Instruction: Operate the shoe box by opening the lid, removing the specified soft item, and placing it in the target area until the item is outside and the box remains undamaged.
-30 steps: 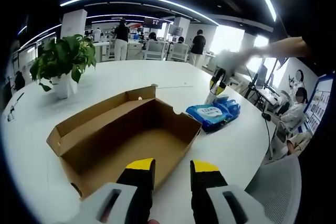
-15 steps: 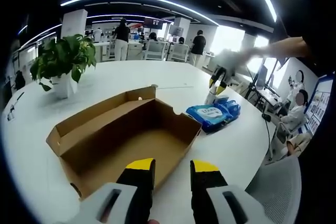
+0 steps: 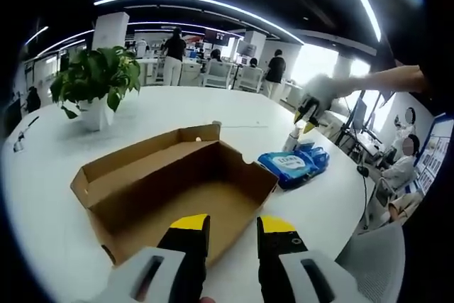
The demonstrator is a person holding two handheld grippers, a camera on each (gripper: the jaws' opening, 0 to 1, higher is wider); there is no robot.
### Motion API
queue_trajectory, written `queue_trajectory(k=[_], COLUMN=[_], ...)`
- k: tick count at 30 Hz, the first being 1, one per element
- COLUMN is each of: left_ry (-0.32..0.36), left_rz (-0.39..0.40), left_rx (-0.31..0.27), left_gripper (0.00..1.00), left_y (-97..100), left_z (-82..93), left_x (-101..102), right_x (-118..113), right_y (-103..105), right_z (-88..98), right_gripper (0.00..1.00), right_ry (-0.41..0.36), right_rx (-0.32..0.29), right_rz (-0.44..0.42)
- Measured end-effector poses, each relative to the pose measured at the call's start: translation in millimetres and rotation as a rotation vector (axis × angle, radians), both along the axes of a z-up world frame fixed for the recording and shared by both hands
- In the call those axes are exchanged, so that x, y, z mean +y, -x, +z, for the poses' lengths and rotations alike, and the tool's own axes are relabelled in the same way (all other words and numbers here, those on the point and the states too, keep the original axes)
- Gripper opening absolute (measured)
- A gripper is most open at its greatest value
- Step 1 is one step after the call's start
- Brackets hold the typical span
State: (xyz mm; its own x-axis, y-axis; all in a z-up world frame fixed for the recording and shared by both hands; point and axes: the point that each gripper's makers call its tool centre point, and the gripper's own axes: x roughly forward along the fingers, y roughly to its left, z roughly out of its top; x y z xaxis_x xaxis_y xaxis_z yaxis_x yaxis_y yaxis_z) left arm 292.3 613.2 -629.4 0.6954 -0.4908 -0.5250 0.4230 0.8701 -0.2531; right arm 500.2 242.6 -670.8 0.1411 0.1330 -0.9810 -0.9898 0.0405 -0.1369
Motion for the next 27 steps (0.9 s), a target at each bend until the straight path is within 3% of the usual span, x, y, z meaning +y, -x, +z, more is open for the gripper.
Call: queue_trajectory(k=[2, 6, 15, 19, 27], left_ry=[0.009, 0.023, 0.024, 0.028, 0.034], left_rz=[0.019, 0.072, 0.134, 0.15, 0.222], left_rx=[-0.007, -0.013, -0.014, -0.016, -0.006], left_gripper=[0.27, 0.27, 0.27, 0.27, 0.26], left_y=[-0.6, -1.6, 0.3, 0.6, 2.1], left_z=[2.2, 3.1, 1.1, 1.7, 0.6], left_x=[3, 13, 29, 34, 54], right_x=[-4, -13, -25, -32, -32], right_y=[2, 5, 2, 2, 17], right_z=[5.8, 21.9, 58.6, 64.1, 62.2], right_gripper=[0.29, 0.29, 0.33, 0.33, 0.33], right_ry=[-0.007, -0.091, -0.43, -0.483, -0.505], right_rx=[-0.012, -0.035, -0.053, -0.055, -0.046], right_rz=[-0.014, -0.139, -0.527, -0.601, -0.632])
